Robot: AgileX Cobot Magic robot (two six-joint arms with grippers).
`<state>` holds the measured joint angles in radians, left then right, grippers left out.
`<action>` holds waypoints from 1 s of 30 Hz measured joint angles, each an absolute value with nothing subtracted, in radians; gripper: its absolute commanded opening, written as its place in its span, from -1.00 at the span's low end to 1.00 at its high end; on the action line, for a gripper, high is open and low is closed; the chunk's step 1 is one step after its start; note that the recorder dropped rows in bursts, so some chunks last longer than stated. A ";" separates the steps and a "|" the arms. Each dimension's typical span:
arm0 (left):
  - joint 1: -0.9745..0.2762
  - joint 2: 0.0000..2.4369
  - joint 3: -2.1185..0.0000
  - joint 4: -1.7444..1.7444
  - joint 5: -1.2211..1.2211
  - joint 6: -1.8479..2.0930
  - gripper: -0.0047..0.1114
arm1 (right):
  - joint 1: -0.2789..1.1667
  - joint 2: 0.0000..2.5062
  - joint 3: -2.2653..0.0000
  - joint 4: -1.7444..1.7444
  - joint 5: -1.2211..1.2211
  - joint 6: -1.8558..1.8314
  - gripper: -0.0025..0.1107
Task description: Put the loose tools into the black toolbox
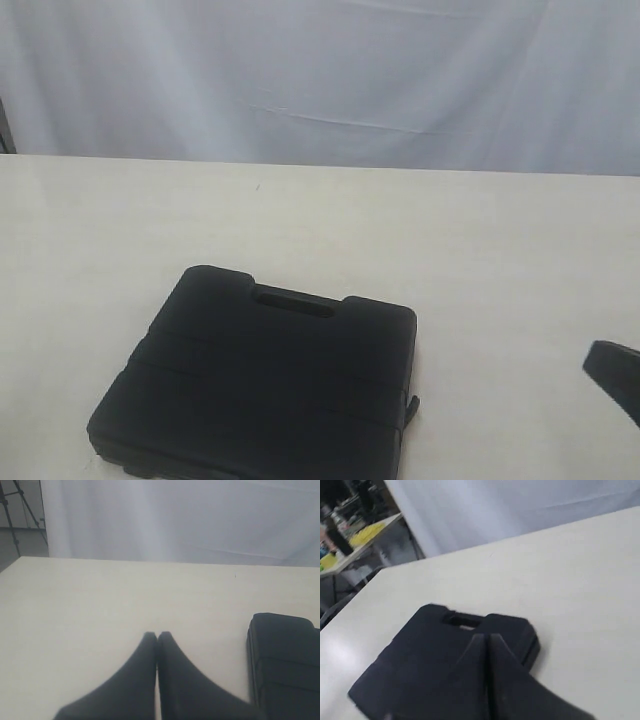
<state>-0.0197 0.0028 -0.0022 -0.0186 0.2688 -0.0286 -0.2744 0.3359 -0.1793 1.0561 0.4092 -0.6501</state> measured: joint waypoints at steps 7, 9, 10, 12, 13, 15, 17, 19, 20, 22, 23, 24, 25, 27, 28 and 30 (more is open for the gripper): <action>-0.020 0.003 -0.002 -0.019 0.269 -0.029 -0.92 | -0.318 0.155 -0.056 1.060 0.246 -0.783 -0.96; -0.020 0.003 -0.002 -0.019 0.269 -0.029 -0.92 | -0.318 0.126 -0.018 1.060 0.209 -0.807 -0.96; -0.020 0.003 -0.002 -0.019 0.269 -0.029 -0.92 | -0.318 0.114 -0.010 1.060 0.198 -0.813 -0.96; -0.020 0.003 -0.002 -0.019 0.269 -0.029 -0.92 | -0.318 0.086 -0.003 1.057 0.184 -0.827 -0.96; -0.020 0.003 -0.002 -0.019 0.269 -0.029 -0.92 | -0.318 0.063 -0.003 1.045 0.180 -0.846 -0.96; -0.020 0.003 -0.002 -0.019 0.269 -0.029 -0.92 | -0.318 0.038 -0.003 1.028 0.168 -0.912 -0.96; -0.020 0.003 -0.002 -0.019 0.269 -0.029 -0.92 | -0.318 0.033 -0.003 1.011 0.167 -0.993 -0.96; -0.020 0.003 -0.002 -0.019 0.269 -0.029 -0.92 | -0.318 0.033 -0.003 0.997 0.167 -1.020 -0.96; -0.020 0.003 -0.002 -0.019 0.269 -0.029 -0.92 | -0.318 0.033 -0.003 0.995 0.167 -1.021 -0.96; -0.020 0.003 -0.002 -0.019 0.269 -0.029 -0.92 | -0.318 0.033 -0.003 0.995 0.167 -1.019 -0.96; -0.020 0.003 -0.002 -0.019 0.269 -0.029 -0.92 | -0.318 0.033 -0.003 0.995 0.167 -1.012 -0.96; -0.020 0.003 -0.002 -0.019 0.269 -0.029 -0.92 | -0.318 0.033 -0.003 0.997 0.167 -1.005 -0.96; -0.020 0.003 -0.002 -0.019 0.269 -0.029 -0.92 | -0.318 0.033 -0.003 0.997 0.167 -0.997 -0.96; -0.020 0.003 -0.002 -0.019 0.269 -0.029 -0.92 | -0.318 0.033 -0.003 0.999 0.167 -0.991 -0.96; -0.020 0.003 -0.002 -0.019 0.269 -0.029 -0.92 | -0.318 0.033 -0.003 0.999 0.167 -0.991 -0.96; -0.020 0.003 -0.002 -0.019 0.269 -0.029 -0.92 | -0.318 0.033 -0.003 1.000 0.167 -0.989 -0.96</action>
